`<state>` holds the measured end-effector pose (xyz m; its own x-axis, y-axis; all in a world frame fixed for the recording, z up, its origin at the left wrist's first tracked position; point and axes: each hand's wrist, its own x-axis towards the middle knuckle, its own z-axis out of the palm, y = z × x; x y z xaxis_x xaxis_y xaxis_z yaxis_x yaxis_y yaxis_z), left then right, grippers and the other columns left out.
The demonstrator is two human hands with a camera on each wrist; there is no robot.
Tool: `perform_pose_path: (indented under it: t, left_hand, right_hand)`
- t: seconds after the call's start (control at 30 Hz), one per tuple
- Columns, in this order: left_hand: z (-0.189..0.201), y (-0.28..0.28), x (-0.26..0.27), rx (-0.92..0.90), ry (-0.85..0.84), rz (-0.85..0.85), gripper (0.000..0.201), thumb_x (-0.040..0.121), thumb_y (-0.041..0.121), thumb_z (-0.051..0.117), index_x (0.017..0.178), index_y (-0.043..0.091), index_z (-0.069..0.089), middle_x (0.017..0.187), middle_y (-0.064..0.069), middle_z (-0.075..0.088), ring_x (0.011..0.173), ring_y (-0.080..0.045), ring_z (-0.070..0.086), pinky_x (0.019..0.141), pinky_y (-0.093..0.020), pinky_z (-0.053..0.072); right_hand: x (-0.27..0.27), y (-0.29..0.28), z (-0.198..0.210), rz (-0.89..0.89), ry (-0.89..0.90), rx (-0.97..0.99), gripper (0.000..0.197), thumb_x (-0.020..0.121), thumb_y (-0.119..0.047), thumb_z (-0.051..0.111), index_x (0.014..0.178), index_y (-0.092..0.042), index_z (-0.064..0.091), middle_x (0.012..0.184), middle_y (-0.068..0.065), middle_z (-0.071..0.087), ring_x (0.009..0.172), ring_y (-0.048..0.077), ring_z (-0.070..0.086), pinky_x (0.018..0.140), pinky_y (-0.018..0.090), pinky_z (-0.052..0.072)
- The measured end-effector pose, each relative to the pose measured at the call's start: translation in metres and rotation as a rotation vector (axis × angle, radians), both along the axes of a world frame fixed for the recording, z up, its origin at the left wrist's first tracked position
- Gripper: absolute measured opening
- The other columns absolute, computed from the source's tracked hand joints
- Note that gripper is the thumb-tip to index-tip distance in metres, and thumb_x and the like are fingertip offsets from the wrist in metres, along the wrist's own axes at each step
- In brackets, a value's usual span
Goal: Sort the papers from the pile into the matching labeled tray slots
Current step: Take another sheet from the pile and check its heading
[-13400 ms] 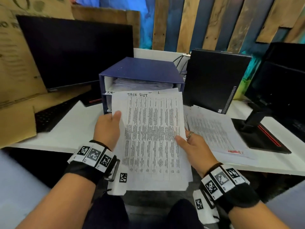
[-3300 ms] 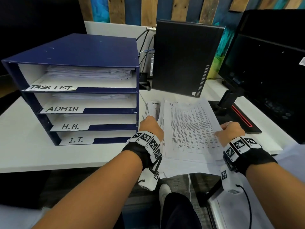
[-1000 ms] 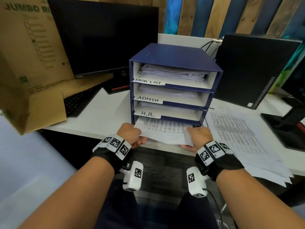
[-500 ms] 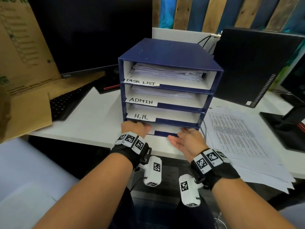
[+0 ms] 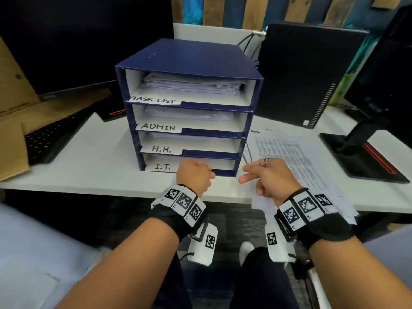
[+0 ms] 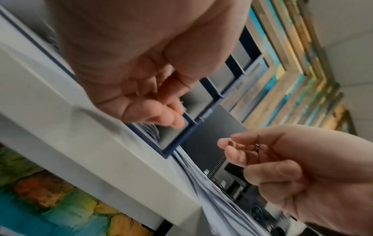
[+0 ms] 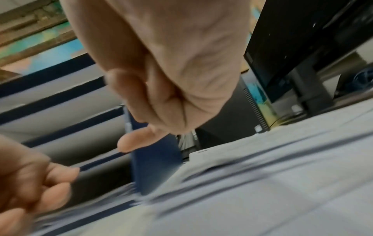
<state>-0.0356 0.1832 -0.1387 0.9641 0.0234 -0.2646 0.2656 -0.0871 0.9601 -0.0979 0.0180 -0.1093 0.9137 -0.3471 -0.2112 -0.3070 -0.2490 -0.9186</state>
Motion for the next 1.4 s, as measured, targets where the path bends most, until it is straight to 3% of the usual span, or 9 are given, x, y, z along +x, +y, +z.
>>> perform_pose_path:
  t: [0.23,0.33,0.43,0.6,0.73,0.93,1.07,1.23,1.4]
  left_hand:
    - [0.004,-0.072,-0.023,0.257,-0.19,-0.444,0.026,0.09,0.003,0.048,0.082,0.015,0.069,0.084,-0.004,0.071,0.069,-0.015,0.062,0.059,-0.023,0.05]
    - [0.003,-0.098,-0.026,0.444,-0.302,-0.526,0.03,0.095,0.014,0.048,0.121,0.017,0.064,0.12,-0.005,0.066,0.113,-0.023,0.059,0.097,-0.034,0.05]
    - [0.004,-0.117,-0.024,0.597,-0.316,-0.602,0.05,0.098,0.02,0.045,0.147,0.014,0.036,0.141,-0.009,0.05,0.138,-0.028,0.03,0.108,-0.036,0.035]
    - [0.004,-0.139,-0.016,0.798,-0.196,-0.71,0.047,0.098,0.029,0.042,0.141,0.009,0.036,0.143,-0.009,0.041,0.137,-0.033,0.025,0.109,-0.044,0.033]
    - [0.006,-0.157,-0.006,0.9,-0.178,-0.678,0.034,0.096,0.027,0.046,0.126,0.009,0.045,0.129,-0.01,0.051,0.121,-0.03,0.044,0.104,-0.037,0.033]
    - [0.013,-0.166,0.013,0.685,-0.122,-0.413,0.046,0.094,0.021,0.061,0.132,0.001,0.045,0.132,-0.018,0.048,0.115,-0.03,0.056,0.092,-0.035,0.05]
    - [0.009,-0.171,0.02,0.615,-0.153,-0.418,0.029,0.092,0.022,0.064,0.114,0.003,0.06,0.111,-0.01,0.066,0.093,-0.024,0.064,0.073,-0.029,0.05]
    - [0.013,-0.164,0.012,0.522,-0.241,-0.378,0.015,0.099,0.003,0.047,0.092,0.008,0.06,0.106,-0.013,0.065,0.089,-0.021,0.057,0.079,-0.031,0.048]
    - [0.022,-0.128,-0.019,0.297,-0.407,-0.357,0.029,0.099,0.006,0.049,0.126,0.011,0.057,0.122,-0.004,0.063,0.107,-0.021,0.061,0.094,-0.035,0.051]
  right_hand:
    - [-0.009,-0.066,-0.011,-0.098,0.075,-0.567,0.019,0.098,-0.021,0.055,0.108,-0.015,0.07,0.101,-0.004,0.066,0.088,0.019,0.058,0.085,0.027,0.045]
    - [-0.018,-0.08,-0.022,-0.017,0.237,-0.771,0.03,0.1,-0.031,0.047,0.092,-0.011,0.069,0.091,0.007,0.067,0.083,0.026,0.059,0.078,0.033,0.047]
    - [-0.031,-0.089,-0.028,-0.102,0.306,-0.9,0.032,0.098,-0.034,0.047,0.078,-0.017,0.065,0.077,0.002,0.061,0.078,0.027,0.057,0.085,0.038,0.048]
    - [-0.044,-0.111,-0.025,-0.237,0.301,-0.821,0.027,0.091,-0.043,0.061,0.112,-0.029,0.069,0.111,0.002,0.07,0.107,0.03,0.061,0.1,0.045,0.045]
    - [-0.046,-0.127,-0.027,-0.196,0.384,-0.738,0.044,0.081,-0.054,0.074,0.116,-0.029,0.066,0.101,-0.004,0.062,0.104,0.025,0.062,0.098,0.047,0.05]
    - [-0.044,-0.137,-0.027,-0.151,0.344,-0.736,0.049,0.073,-0.055,0.081,0.114,-0.031,0.066,0.115,-0.005,0.067,0.104,0.021,0.063,0.096,0.043,0.052]
    - [-0.044,-0.138,-0.03,-0.141,0.33,-0.706,0.051,0.073,-0.053,0.081,0.116,-0.031,0.066,0.117,-0.004,0.066,0.108,0.022,0.062,0.099,0.046,0.05]
    - [-0.045,-0.142,-0.027,-0.265,0.15,-0.613,0.053,0.082,-0.044,0.078,0.127,-0.024,0.06,0.136,0.004,0.056,0.113,0.026,0.061,0.102,0.05,0.048]
    - [-0.048,-0.146,-0.011,-0.407,-0.065,-0.438,0.084,0.085,-0.029,0.079,0.151,-0.005,0.033,0.16,0.009,0.029,0.14,0.027,0.039,0.114,0.035,0.031]
